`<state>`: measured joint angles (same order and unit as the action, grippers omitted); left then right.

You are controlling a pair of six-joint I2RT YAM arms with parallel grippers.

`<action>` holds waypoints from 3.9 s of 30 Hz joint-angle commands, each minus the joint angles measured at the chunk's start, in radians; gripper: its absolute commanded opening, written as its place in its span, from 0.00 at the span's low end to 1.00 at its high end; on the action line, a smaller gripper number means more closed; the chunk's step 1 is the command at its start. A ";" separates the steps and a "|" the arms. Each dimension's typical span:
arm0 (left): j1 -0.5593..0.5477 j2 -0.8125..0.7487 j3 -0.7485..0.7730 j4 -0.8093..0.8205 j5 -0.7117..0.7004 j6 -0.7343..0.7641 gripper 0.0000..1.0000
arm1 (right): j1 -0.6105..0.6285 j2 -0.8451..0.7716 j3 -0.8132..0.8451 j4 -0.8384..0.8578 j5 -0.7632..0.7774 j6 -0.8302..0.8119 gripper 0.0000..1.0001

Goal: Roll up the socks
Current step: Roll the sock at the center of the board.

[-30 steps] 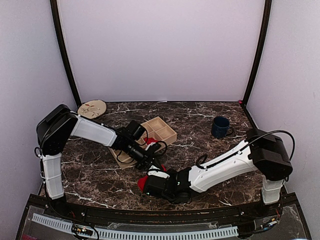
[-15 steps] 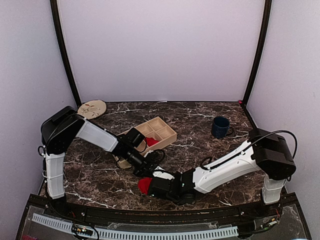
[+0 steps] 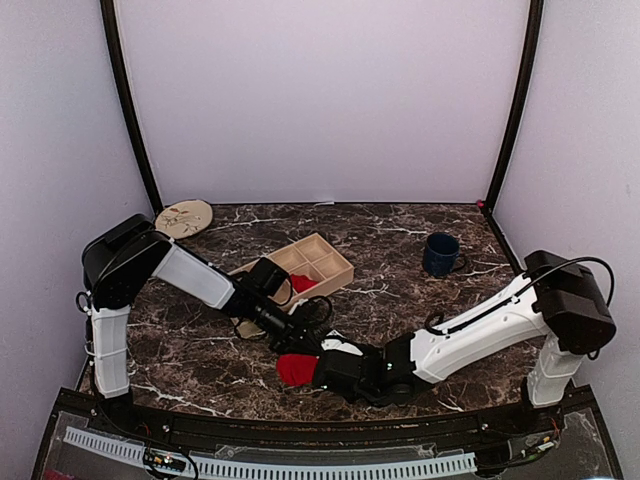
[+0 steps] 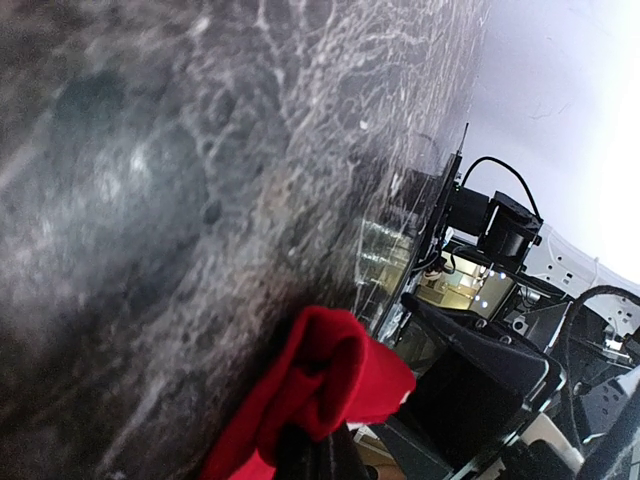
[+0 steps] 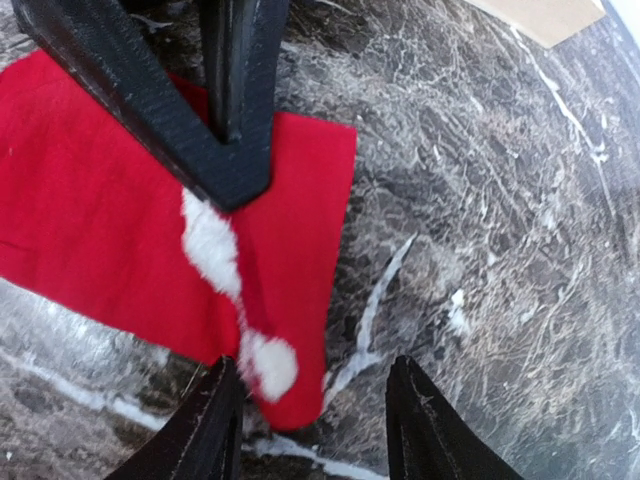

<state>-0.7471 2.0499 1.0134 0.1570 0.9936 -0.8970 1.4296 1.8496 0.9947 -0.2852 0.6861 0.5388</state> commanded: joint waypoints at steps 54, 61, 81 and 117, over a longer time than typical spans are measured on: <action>0.024 0.121 -0.416 0.924 -0.154 -0.074 0.00 | -0.279 -0.095 -0.466 0.901 -0.606 1.021 0.61; 0.034 0.153 -0.427 0.964 -0.136 -0.057 0.00 | -0.280 -0.054 -0.456 0.919 -0.594 1.034 0.55; 0.097 0.205 -0.442 0.970 -0.078 -0.022 0.00 | -0.282 0.038 -0.377 0.948 -0.545 1.003 0.06; -0.022 -0.112 -0.458 0.401 -0.415 0.067 0.13 | -0.373 -0.110 -0.318 0.810 -0.642 0.903 0.12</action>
<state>-0.7284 1.8992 0.6075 0.7391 0.6346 -0.7925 1.0718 1.7737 0.6540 0.5278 0.0746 1.4487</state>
